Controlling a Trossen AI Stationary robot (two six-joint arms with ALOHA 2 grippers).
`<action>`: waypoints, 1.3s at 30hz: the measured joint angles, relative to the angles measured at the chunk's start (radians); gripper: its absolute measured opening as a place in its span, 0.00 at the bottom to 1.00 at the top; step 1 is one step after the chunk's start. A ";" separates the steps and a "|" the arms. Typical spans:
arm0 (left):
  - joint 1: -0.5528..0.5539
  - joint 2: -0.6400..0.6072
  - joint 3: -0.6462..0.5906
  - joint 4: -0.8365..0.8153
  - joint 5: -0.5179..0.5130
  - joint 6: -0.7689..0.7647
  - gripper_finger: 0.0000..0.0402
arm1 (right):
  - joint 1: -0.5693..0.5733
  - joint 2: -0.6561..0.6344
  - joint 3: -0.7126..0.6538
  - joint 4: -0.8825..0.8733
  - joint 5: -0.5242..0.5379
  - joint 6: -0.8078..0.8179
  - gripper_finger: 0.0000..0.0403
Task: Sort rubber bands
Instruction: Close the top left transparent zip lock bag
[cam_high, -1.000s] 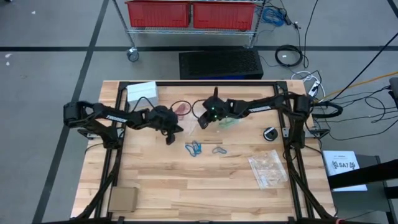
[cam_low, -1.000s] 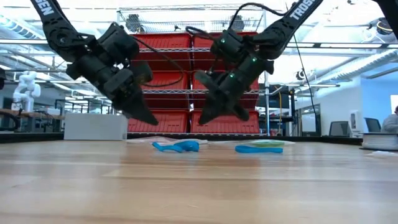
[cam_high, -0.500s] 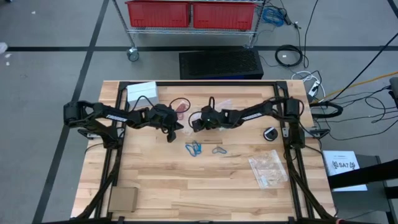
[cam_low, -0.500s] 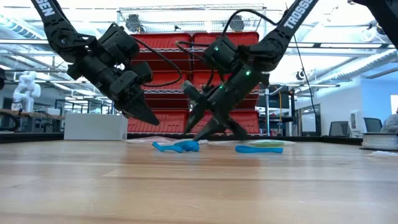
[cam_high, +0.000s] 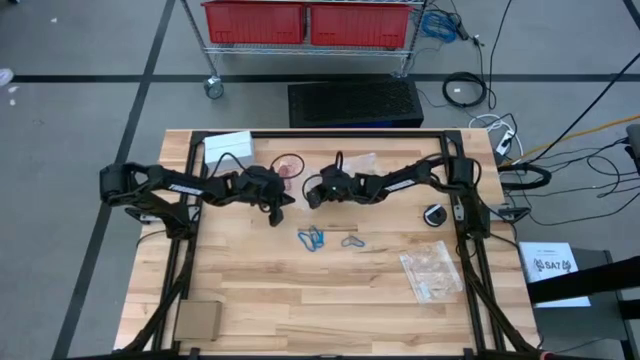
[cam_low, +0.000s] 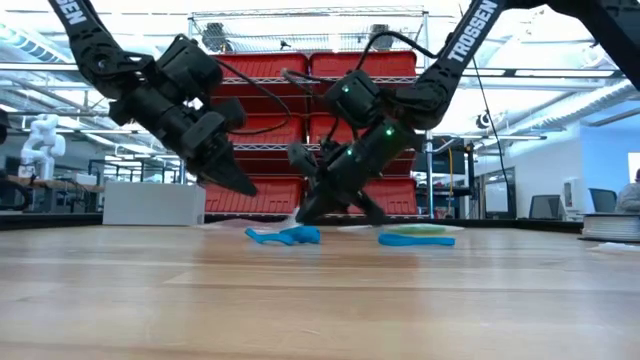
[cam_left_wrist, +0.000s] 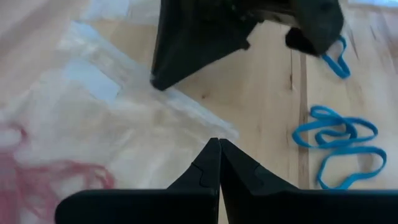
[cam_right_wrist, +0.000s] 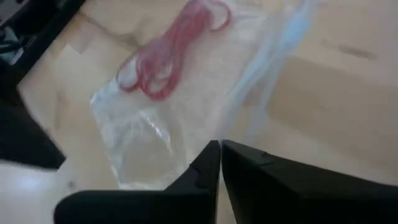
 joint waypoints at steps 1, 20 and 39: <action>0.006 -0.006 0.000 0.004 0.000 0.000 0.02 | -0.004 -0.004 0.004 -0.003 -0.001 -0.026 0.02; 0.130 -0.201 0.000 0.148 0.147 0.108 0.02 | 0.024 -0.409 0.020 -0.529 -0.122 -0.764 0.00; 0.073 -0.153 0.111 0.079 0.205 0.072 0.37 | 0.064 -0.493 0.020 -0.582 -0.142 -0.907 0.00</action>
